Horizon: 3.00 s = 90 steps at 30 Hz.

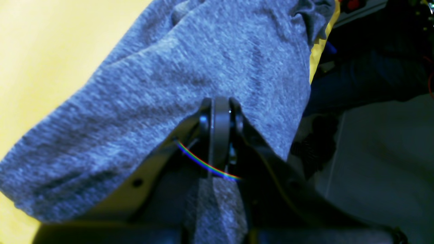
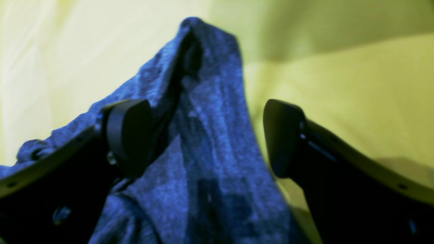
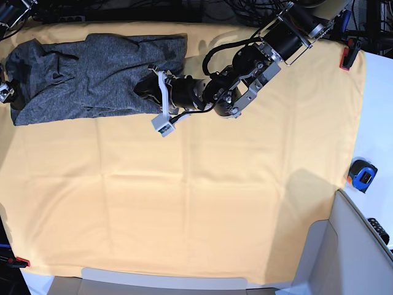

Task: Fold the T-shirt properly
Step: 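Carry the held strip end toward the right gripper, folding it over, then grasp the folded bundle with the right gripper and fold it toward the left gripper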

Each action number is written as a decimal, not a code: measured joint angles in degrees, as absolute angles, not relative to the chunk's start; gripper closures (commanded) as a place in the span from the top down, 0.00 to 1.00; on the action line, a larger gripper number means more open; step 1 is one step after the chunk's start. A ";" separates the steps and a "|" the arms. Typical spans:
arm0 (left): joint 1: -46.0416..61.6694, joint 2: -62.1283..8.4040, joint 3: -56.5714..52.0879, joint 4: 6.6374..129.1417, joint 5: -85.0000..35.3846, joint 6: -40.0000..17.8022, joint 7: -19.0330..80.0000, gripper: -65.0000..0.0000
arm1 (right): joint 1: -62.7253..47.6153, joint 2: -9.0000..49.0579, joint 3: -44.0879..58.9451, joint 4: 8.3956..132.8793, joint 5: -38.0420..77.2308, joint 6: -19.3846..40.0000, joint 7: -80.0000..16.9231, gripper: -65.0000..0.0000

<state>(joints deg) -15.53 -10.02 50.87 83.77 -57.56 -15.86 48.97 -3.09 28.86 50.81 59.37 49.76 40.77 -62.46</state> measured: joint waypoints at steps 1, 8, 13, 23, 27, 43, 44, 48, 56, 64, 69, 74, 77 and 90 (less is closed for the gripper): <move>-15.53 -10.02 50.87 83.77 -57.54 -15.84 48.99 0.00 | -3.79 28.45 50.81 60.55 49.74 40.77 -62.52 0.77; -15.53 -10.00 50.87 83.77 -57.74 -15.86 48.99 0.00 | -10.07 25.32 50.28 71.59 48.53 40.71 -64.62 0.77; -15.53 -9.98 50.87 83.77 -57.69 -15.84 48.99 0.00 | -11.75 25.19 46.26 75.31 47.07 40.38 -64.84 0.77; -15.53 -9.82 50.87 83.77 -57.74 -15.86 48.99 0.00 | -9.34 22.50 42.81 75.70 48.27 40.32 -63.31 0.77; -15.51 -9.85 50.87 83.77 -57.76 -15.86 48.99 0.00 | -9.37 21.67 42.76 75.92 48.88 40.34 -62.92 0.77; -15.53 -9.85 50.87 83.77 -57.69 -15.84 48.99 0.00 | -9.98 18.98 42.39 79.29 47.31 39.27 -64.69 0.00; -15.53 -9.85 50.87 83.77 -57.69 -15.84 48.97 0.00 | -10.00 18.96 42.39 79.46 47.33 39.29 -64.69 0.00; -15.53 -9.87 50.87 83.77 -57.60 -15.84 48.97 0.00 | -12.01 18.11 41.85 86.11 44.64 38.70 -66.67 0.00; -14.70 -10.13 50.85 83.77 -57.54 -15.81 48.99 0.00 | -16.51 12.97 40.51 109.36 44.88 39.77 -70.30 0.00; -14.59 -10.15 50.83 83.77 -57.74 -15.16 48.99 0.00 | -17.23 12.53 27.16 115.59 44.80 39.68 -70.37 0.00; -14.61 -10.35 50.83 83.81 -57.71 -10.02 48.90 0.00 | -15.88 12.60 17.39 115.44 44.36 39.68 -70.50 0.00; -14.74 -12.34 50.63 85.80 -57.78 -9.37 48.97 0.00 | -14.85 12.80 10.85 115.42 43.81 39.68 -70.61 0.00; -14.41 -13.23 47.24 89.03 -57.95 -9.54 49.45 0.00 | -13.63 12.84 7.64 115.44 44.97 37.41 -70.28 0.00; -11.40 -13.69 35.46 92.75 -57.76 -9.39 52.23 0.00 | -12.21 13.15 -1.87 114.78 37.06 29.74 -70.30 0.00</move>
<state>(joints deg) -11.40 -13.69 35.46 92.75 -57.76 -9.39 52.23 -12.21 13.15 -1.87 114.78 37.06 29.74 -70.30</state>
